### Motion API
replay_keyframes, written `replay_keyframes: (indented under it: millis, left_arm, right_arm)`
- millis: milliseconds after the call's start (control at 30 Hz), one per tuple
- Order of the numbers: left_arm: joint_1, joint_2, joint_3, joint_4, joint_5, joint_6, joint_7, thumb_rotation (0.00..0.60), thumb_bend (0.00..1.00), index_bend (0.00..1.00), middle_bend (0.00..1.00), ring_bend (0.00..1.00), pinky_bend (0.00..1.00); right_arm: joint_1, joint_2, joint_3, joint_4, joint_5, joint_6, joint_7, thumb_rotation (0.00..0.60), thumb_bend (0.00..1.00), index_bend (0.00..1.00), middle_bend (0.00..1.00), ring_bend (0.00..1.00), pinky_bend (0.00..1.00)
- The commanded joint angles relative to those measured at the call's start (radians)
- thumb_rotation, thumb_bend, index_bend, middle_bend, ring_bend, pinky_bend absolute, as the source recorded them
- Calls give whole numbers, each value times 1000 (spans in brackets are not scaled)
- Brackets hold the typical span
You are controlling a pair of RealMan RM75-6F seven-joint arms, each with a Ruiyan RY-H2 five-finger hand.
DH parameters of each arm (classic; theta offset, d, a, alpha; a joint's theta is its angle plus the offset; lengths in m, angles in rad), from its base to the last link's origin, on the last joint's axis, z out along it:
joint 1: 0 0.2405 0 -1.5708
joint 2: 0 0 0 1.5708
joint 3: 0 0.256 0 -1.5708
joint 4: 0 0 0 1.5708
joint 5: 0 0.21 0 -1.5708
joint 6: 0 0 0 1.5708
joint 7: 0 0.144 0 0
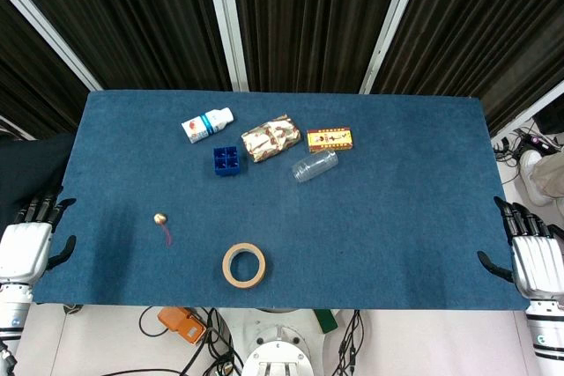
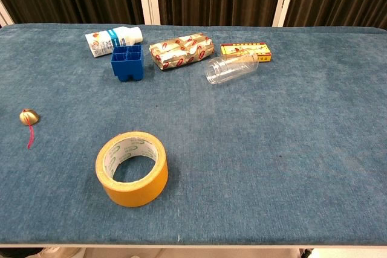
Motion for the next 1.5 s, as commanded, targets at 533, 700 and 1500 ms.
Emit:
replay_keyframes:
  millis: [533,700,1500]
  left_arm:
    - [-54,-33,57,21,64,-134,-162,600,356,178,31,1,174]
    - [-102,-67,55,17,65,-206,-136,600,329,178,31,0,173]
    - [-335,-195,-49,196,-97,-489,-122,600,289,237,31,0,173]
  right_arm:
    - [2,13,2,-17,17,-19,21,600,323,60,203,174,239]
    - [5,16,0,-21,20,-31,18,600,323,60,203,174,239]
    - [12,23,1,-33,33,-50,1,600,323,59,203,174,239]
